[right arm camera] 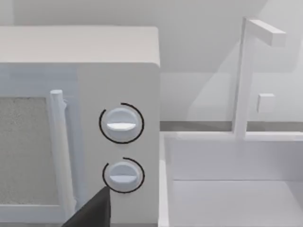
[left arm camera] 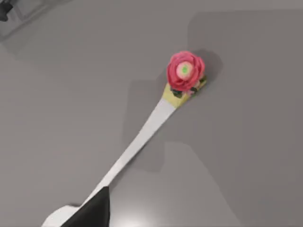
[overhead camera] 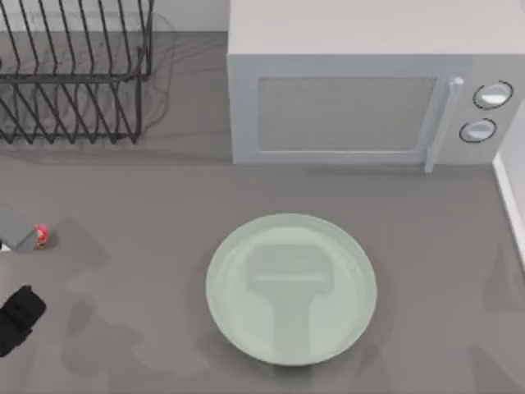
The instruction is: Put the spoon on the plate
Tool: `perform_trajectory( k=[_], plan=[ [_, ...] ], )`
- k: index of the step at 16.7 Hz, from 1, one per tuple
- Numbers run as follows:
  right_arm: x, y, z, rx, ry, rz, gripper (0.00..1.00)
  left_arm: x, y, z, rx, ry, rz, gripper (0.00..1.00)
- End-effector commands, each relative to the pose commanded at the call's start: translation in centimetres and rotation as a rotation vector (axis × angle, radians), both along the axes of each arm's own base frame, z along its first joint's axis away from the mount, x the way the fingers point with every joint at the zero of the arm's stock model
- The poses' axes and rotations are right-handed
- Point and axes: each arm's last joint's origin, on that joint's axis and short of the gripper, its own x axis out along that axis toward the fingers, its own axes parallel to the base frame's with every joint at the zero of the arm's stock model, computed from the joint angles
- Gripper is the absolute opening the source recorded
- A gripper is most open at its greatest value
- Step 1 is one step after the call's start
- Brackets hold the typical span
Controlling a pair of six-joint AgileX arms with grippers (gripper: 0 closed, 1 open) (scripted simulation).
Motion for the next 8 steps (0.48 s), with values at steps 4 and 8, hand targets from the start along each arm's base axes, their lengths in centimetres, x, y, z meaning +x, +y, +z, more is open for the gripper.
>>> perform_trajectory(
  k=[4, 8],
  plan=[
    [0.0, 0.0, 0.0, 0.000, 0.000, 0.000, 1.00, 5.1, 0.7, -1.2, 0.130, 0.386, -0.233, 1.00],
    [0.0, 0.0, 0.0, 0.000, 0.000, 0.000, 1.00, 9.8, 2.0, -1.8, 0.168, 0.606, -0.416, 1.00]
  ],
)
